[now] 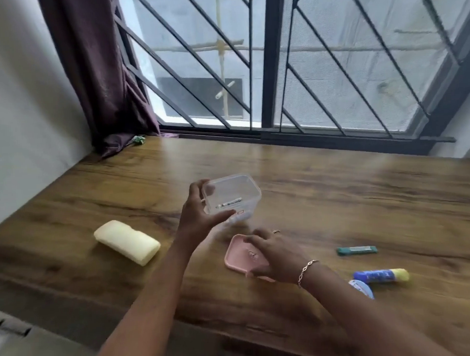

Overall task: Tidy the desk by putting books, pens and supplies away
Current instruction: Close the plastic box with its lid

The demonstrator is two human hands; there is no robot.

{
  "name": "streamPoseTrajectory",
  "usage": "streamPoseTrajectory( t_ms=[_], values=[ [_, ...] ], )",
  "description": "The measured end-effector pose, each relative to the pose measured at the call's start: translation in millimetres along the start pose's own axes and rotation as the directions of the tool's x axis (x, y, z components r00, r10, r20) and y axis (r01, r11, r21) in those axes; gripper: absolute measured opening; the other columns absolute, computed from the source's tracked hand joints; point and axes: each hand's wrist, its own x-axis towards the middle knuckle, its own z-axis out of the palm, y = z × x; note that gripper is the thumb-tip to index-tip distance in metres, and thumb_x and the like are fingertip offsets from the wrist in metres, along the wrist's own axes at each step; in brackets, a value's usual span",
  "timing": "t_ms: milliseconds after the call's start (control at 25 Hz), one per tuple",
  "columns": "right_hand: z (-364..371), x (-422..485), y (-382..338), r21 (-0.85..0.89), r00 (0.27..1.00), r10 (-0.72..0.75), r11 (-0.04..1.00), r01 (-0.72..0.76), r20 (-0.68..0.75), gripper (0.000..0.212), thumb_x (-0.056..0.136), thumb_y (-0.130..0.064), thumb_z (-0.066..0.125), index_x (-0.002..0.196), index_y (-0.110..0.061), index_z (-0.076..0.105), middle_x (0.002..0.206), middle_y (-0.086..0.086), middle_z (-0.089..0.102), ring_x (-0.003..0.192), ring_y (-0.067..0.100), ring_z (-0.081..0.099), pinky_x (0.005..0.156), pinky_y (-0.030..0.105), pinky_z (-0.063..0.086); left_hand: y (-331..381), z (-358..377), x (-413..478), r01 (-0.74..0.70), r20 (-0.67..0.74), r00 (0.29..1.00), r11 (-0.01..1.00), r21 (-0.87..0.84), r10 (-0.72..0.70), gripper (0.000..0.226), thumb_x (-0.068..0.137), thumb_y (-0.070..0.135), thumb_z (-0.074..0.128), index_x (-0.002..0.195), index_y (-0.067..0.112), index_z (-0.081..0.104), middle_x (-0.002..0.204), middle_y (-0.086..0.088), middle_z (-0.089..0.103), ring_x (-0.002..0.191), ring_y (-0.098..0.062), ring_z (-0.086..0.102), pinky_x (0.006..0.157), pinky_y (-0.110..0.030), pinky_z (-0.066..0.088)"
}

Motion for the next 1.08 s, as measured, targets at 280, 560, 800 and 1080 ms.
streamPoseTrajectory(
  t_ms=[280, 560, 800, 1080],
  values=[
    [12, 19, -14, -0.173, 0.998, 0.044, 0.984, -0.051, -0.045, 0.087, 0.075, -0.055, 0.061, 0.143, -0.016, 0.024, 0.136, 0.009, 0.043, 0.122, 0.028, 0.043, 0.101, 0.033, 0.035, -13, -38, -2, 0.026, 0.081, 0.996, 1.000, 0.001, -0.026, 0.090, 0.045, 0.045, 0.081, 0.120, 0.021, 0.039, 0.116, -0.003, 0.056, 0.111, -0.018, 0.056, 0.096, -0.029, 0.047],
    [-20, 0, -15, 0.089, 0.915, 0.309, 0.951, -0.296, -0.261, 0.087, 0.061, -0.065, 0.050, 0.132, -0.014, 0.043, 0.125, 0.008, 0.057, 0.110, 0.027, 0.056, 0.092, 0.032, 0.040, -30, -56, 2, 0.068, 0.265, 0.963, 0.996, -0.054, -0.051, 0.088, 0.044, 0.043, 0.081, 0.119, 0.024, 0.038, 0.118, -0.001, 0.055, 0.109, -0.011, 0.056, 0.092, -0.015, 0.045],
    [-61, -7, -23, -0.003, 0.894, 0.286, 0.952, -0.306, -0.344, 0.081, 0.068, -0.043, 0.073, 0.136, -0.014, 0.041, 0.127, 0.007, 0.054, 0.105, 0.029, 0.054, 0.080, 0.029, 0.041, -41, -61, 4, 0.096, 0.327, 0.944, 0.982, -0.161, -0.039, 0.079, 0.058, 0.016, 0.087, 0.120, 0.017, 0.039, 0.115, -0.004, 0.056, 0.104, 0.000, 0.056, 0.090, -0.012, 0.046],
    [-64, -1, -49, -0.063, 0.958, 0.120, 0.988, -0.141, -0.262, 0.093, 0.061, -0.058, 0.058, 0.137, -0.006, 0.042, 0.133, 0.012, 0.052, 0.111, 0.031, 0.055, 0.086, 0.026, 0.042, -45, -45, -10, 0.025, 0.482, 0.876, 0.995, -0.101, 0.027, 0.077, 0.064, 0.013, 0.085, 0.123, 0.021, 0.037, 0.117, 0.004, 0.055, 0.110, -0.008, 0.054, 0.097, -0.017, 0.042]
  ],
)
